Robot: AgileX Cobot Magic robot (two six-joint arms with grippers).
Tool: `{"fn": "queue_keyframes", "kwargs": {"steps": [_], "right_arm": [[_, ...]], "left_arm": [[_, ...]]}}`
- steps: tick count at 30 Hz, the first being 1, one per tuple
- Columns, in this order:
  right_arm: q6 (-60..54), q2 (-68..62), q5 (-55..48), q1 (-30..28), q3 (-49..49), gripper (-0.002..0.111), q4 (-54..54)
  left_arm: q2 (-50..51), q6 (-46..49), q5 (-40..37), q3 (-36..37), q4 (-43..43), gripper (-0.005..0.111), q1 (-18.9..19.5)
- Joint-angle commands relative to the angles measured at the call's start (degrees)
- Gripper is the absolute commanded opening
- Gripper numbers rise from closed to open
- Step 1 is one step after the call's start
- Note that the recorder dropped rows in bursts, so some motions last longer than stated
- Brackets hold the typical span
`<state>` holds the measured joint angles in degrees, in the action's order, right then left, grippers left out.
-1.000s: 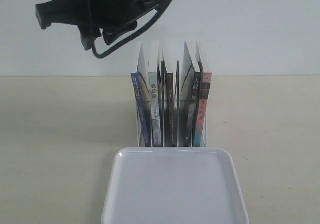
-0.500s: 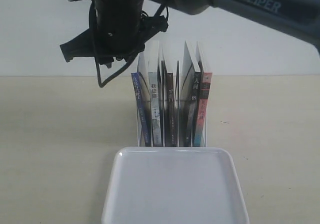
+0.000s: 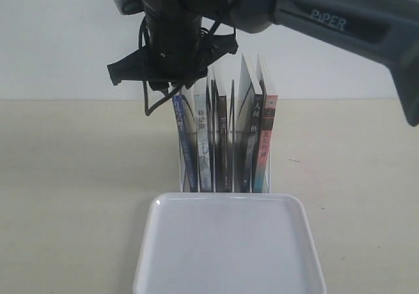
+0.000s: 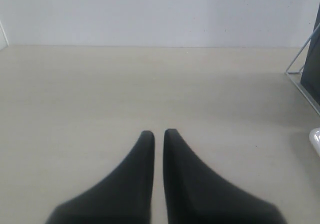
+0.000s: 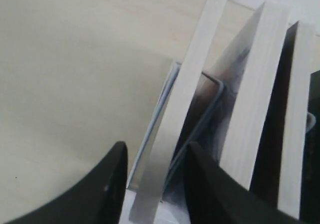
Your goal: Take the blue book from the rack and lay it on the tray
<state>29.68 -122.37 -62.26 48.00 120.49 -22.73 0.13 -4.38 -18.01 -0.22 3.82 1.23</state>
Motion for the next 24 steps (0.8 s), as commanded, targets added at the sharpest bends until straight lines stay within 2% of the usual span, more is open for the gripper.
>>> {"fn": "queue_keyframes", "kwargs": {"steps": [1,4,5,6,7,8,16,24], "right_arm": [[0.4,-1.7,-0.1,-0.8,0.1,0.037,2.9],[0.6,-2.2,-0.1,-0.8,0.1,0.036,3.9],[0.7,-2.2,-0.1,-0.8,0.1,0.030,4.2],[0.7,-2.2,-0.3,-0.8,0.1,0.019,4.2],[0.7,-2.2,-0.5,-0.8,0.1,0.003,4.2],[0.3,-2.2,-0.5,-0.8,0.1,0.000,4.2],[0.2,-1.3,-0.5,-0.8,0.2,0.000,3.9],[0.2,5.0,0.2,-0.8,0.2,0.000,2.7]], "left_arm": [[-0.1,0.1,0.4,0.2,0.2,0.006,-0.5],[-0.1,0.1,0.4,0.2,0.2,0.006,-0.5],[-0.1,0.1,0.4,0.2,0.2,0.006,-0.5],[-0.1,0.1,0.4,0.2,0.2,0.006,-0.5],[-0.1,0.1,0.4,0.2,0.2,0.006,-0.5],[-0.1,0.1,0.4,0.2,0.2,0.006,-0.5],[-0.1,0.1,0.4,0.2,0.2,0.006,-0.5],[-0.1,0.1,0.4,0.2,0.2,0.006,-0.5]]}}
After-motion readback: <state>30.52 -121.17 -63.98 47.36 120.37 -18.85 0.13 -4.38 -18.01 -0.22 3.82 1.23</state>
